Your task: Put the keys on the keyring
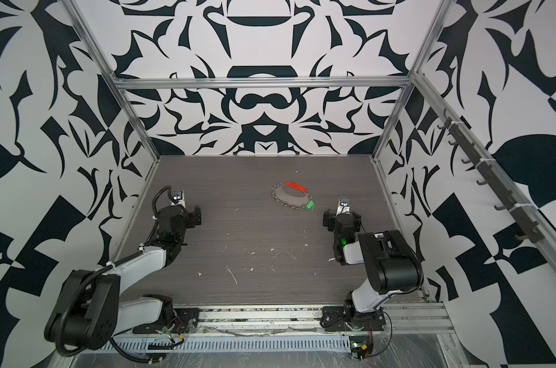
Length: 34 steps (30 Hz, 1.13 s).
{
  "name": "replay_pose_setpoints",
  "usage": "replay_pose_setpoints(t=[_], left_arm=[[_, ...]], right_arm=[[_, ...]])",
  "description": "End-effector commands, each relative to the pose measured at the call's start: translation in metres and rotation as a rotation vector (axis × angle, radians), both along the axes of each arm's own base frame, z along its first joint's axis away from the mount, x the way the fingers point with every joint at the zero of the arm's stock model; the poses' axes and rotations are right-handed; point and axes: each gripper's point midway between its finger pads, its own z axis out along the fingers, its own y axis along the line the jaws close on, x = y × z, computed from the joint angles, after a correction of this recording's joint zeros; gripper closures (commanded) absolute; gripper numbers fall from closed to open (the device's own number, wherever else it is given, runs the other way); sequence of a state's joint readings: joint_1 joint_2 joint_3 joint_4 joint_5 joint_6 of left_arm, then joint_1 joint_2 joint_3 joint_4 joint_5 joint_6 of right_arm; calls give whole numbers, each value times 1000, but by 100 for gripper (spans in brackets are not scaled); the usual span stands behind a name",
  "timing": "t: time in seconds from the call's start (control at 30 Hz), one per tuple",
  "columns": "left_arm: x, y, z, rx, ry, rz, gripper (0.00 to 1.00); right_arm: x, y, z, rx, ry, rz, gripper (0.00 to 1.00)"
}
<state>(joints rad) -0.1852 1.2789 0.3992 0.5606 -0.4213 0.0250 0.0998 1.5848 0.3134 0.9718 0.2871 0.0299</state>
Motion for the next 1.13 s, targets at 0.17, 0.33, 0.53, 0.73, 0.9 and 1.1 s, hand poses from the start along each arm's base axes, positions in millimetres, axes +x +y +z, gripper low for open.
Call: replay_pose_setpoints(t=[0.17,0.33,0.53,0.73,0.9,1.1], left_arm=[[2,24,-14,-91,-175,17,0],[4,30,-18,-86,-223,47,1],[26,42,-34,-188,-58,35,1],[24,42,-34,-195,-58,37,1],[25,41,-35,-194,-57,35,1],[25,41,-35,-190,-53,27,1]], right_arm=[[9,9,15,-2,-38,47,0],[9,9,14,-2,-37,49,0],[9,9,14,-2,-35,49,0],[10,15,14,1,-32,80,0],[14,23,12,24,-19,128,0],[12,21,14,27,-33,127,0]])
